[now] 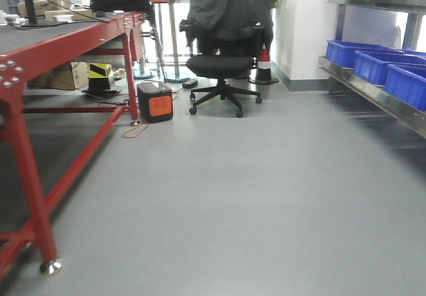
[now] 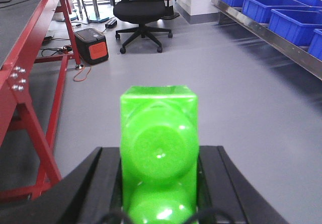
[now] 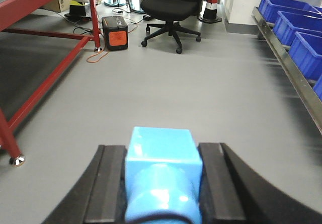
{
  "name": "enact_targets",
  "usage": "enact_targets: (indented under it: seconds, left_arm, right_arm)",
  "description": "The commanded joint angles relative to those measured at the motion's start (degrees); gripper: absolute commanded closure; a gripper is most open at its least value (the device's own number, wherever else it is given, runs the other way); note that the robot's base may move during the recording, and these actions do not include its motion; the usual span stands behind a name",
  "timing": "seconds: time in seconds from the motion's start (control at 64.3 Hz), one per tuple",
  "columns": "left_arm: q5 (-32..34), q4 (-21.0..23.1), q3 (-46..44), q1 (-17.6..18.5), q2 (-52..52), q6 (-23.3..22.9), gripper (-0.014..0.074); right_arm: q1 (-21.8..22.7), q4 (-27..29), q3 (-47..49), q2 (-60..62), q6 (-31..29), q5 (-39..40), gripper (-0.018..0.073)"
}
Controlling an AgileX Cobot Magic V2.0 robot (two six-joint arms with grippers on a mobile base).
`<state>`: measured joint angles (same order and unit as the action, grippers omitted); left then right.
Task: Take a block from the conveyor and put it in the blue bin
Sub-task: 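Drive the base away from the belt toward the shelf of blue bins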
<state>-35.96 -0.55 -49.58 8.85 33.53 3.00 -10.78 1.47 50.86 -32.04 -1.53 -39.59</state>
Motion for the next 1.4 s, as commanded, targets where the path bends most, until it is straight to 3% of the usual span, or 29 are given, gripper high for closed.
enact_targets:
  seconds: [0.0, 1.384]
  left_arm:
    - [1.01, 0.17, -0.43, 0.33, -0.21, -0.22, 0.0707]
    - [1.01, 0.17, -0.43, 0.33, -0.21, -0.22, 0.0707]
  right_arm:
    - [0.34, -0.46, 0.50, 0.30, 0.06, 1.04, 0.0713]
    - [0.34, -0.46, 0.50, 0.30, 0.06, 1.04, 0.0713]
